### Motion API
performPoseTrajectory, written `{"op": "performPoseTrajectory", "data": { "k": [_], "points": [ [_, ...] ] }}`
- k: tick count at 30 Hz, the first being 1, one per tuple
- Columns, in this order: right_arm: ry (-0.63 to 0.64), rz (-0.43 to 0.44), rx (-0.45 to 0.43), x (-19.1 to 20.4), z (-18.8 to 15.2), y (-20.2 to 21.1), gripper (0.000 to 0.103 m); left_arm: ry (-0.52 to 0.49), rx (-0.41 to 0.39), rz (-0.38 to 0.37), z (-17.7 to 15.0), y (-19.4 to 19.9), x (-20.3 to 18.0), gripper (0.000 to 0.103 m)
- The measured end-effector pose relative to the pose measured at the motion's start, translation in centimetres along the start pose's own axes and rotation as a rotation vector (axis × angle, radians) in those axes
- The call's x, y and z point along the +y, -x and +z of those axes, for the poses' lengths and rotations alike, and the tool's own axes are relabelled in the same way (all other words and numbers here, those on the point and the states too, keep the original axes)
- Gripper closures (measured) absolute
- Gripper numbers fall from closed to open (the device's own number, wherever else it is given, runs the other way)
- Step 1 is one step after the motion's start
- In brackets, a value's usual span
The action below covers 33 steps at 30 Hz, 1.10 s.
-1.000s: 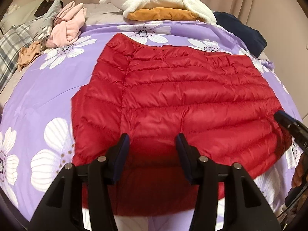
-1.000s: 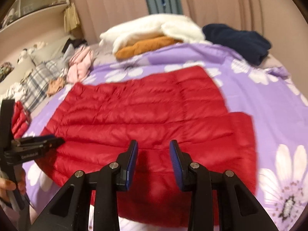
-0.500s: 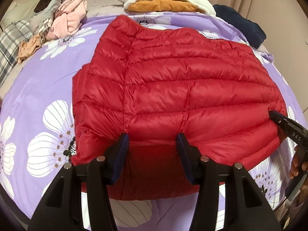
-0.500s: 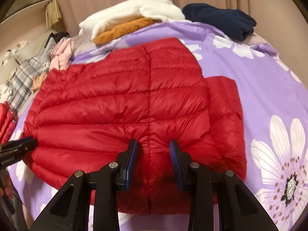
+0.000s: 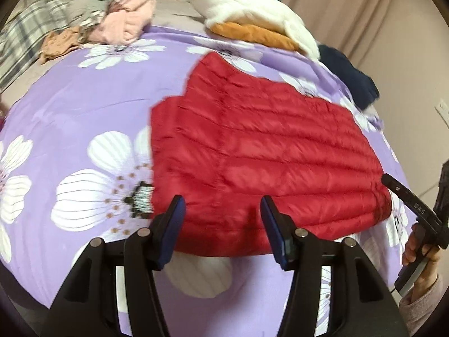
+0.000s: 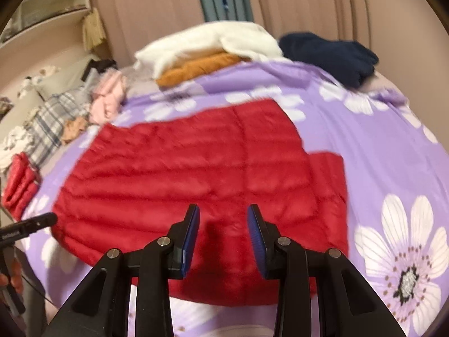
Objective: Fold large clothes
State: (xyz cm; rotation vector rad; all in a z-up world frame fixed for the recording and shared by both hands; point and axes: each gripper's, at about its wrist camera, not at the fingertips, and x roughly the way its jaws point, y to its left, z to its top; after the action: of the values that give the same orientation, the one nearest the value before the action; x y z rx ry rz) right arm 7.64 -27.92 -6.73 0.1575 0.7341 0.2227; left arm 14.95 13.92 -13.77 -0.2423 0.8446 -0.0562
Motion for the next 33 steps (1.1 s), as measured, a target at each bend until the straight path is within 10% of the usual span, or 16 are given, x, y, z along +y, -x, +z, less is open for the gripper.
{"op": "performPoseTrajectory", "data": {
  "k": [21, 33],
  "points": [
    [0.167, 0.036, 0.136, 9.3, 2.9, -12.8, 0.067, 0.251, 0.083, -0.062, -0.3, -3.2, 5.5, 0.033],
    [0.128, 0.109, 0.113, 8.6, 3.3, -10.1, 0.067, 0.253, 0.097, -0.064, -0.2, -4.2, 5.3, 0.028]
  ]
}}
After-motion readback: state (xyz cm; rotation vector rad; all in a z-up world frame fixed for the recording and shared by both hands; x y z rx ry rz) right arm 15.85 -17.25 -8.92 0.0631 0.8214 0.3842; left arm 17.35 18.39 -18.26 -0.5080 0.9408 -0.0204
